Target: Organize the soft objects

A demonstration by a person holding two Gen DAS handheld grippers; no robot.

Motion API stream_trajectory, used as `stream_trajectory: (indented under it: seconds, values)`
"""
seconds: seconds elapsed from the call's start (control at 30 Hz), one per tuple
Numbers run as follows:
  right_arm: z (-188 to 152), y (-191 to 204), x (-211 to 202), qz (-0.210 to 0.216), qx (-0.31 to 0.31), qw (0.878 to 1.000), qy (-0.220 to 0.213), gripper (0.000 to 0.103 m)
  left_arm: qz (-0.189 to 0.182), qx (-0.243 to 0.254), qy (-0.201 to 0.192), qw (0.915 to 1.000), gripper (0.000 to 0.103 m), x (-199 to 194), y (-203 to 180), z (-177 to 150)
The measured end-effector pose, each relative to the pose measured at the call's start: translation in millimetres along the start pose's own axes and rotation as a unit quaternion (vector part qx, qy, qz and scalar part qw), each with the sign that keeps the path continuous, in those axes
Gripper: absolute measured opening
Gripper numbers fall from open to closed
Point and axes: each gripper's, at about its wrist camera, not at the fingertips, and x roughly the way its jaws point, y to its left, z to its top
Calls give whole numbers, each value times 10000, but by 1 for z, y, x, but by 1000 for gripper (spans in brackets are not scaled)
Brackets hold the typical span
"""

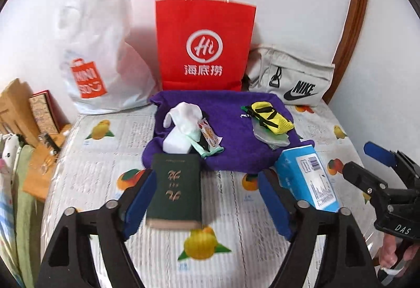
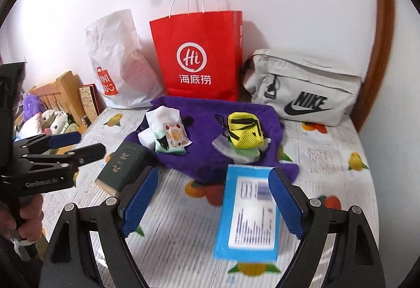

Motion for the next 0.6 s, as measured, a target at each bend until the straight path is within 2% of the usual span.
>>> stream_trajectory:
  seconds: [0.03,0.13,0.2,0.27,0.6]
  values:
    - [-4,3,-8,-23,-12,10000,-45,87,18,-20,-69,10000,86,-9,-1,-4]
    - [-19,11,-29,-248,-111,9995,-162,96,69,-65,-249,9996,88,-33,-4,-18]
    - [-30,17,-44,-398,-131,9988,-255,97,150,-42,-402,9991,93,-51,-8,-29]
    - [-39,20,-58,-483,-59,9984,-284,103,273,10,-537,9982,97,-64,-13,-36]
    - [-71,16,-113,-634,504,9957,-439,103,352,97,-816,9960,99,-117,-31,-68]
